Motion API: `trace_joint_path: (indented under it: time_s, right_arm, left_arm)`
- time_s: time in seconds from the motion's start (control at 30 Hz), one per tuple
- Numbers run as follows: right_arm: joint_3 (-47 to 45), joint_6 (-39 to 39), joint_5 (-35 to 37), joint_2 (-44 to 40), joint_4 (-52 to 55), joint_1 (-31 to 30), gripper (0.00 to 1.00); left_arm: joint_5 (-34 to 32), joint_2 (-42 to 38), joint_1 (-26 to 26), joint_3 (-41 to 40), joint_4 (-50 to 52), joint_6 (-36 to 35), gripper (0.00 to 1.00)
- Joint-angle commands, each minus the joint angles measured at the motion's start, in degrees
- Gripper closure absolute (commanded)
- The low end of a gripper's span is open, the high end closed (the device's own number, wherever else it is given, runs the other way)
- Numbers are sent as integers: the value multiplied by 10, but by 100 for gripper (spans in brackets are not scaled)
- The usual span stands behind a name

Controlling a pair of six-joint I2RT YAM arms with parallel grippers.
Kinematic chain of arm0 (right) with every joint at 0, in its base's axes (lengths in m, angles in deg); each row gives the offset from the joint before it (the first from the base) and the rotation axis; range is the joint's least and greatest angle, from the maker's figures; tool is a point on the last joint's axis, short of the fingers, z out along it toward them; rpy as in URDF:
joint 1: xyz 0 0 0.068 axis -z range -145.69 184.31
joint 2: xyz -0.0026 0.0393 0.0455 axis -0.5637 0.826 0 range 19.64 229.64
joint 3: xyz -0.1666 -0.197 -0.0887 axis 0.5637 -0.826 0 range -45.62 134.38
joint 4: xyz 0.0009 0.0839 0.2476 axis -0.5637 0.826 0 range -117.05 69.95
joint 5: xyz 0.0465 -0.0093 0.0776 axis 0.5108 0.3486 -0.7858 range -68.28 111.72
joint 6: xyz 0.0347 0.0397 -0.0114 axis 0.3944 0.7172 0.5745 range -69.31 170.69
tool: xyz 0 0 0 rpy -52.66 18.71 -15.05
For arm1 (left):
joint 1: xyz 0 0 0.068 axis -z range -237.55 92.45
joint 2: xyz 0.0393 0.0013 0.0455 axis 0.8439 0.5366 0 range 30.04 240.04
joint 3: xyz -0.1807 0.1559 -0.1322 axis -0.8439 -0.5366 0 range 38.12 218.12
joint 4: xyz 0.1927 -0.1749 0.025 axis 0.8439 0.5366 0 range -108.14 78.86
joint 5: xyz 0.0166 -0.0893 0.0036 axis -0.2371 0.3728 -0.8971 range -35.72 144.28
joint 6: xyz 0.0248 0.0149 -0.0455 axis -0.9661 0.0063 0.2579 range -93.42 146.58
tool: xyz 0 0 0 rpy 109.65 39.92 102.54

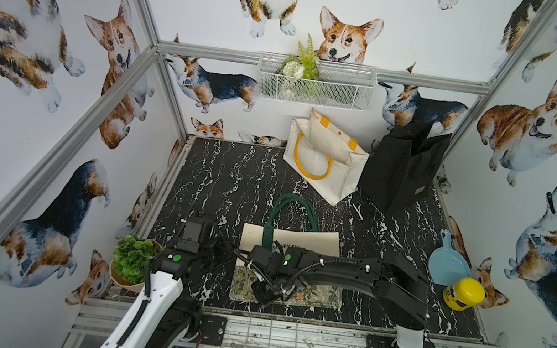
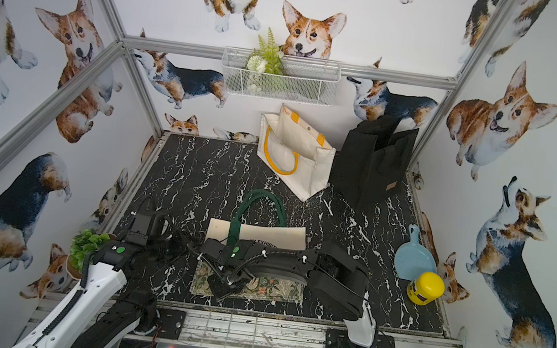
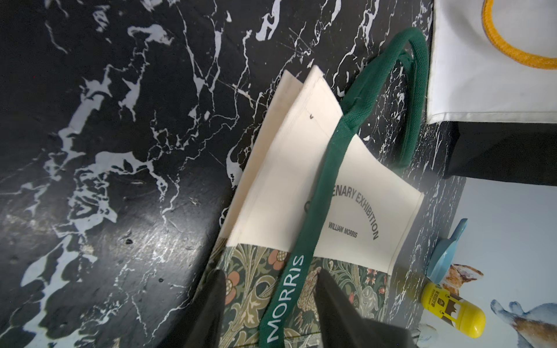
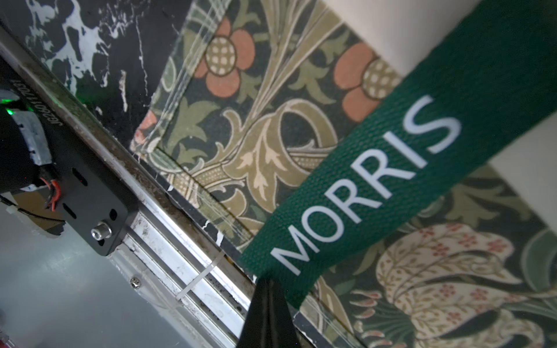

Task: Put away the canvas bag
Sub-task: Adjust the canvas bag at the center of the board.

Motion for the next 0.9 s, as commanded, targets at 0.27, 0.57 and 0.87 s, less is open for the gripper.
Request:
trace_joint_path:
  time_s: [0.27, 0.57, 0.87]
  right_arm:
    - [-10, 14, -2, 18, -12, -1, 100]
    - [-9, 14, -7, 27, -9, -1, 100]
    - [0, 6, 43, -54, 6, 9, 100]
  left_arm:
    - [5, -2, 0, 4, -5, -1, 49]
    - [6, -1, -1, 3, -6, 0, 49]
    - [20, 4, 0, 0, -24, 2, 49]
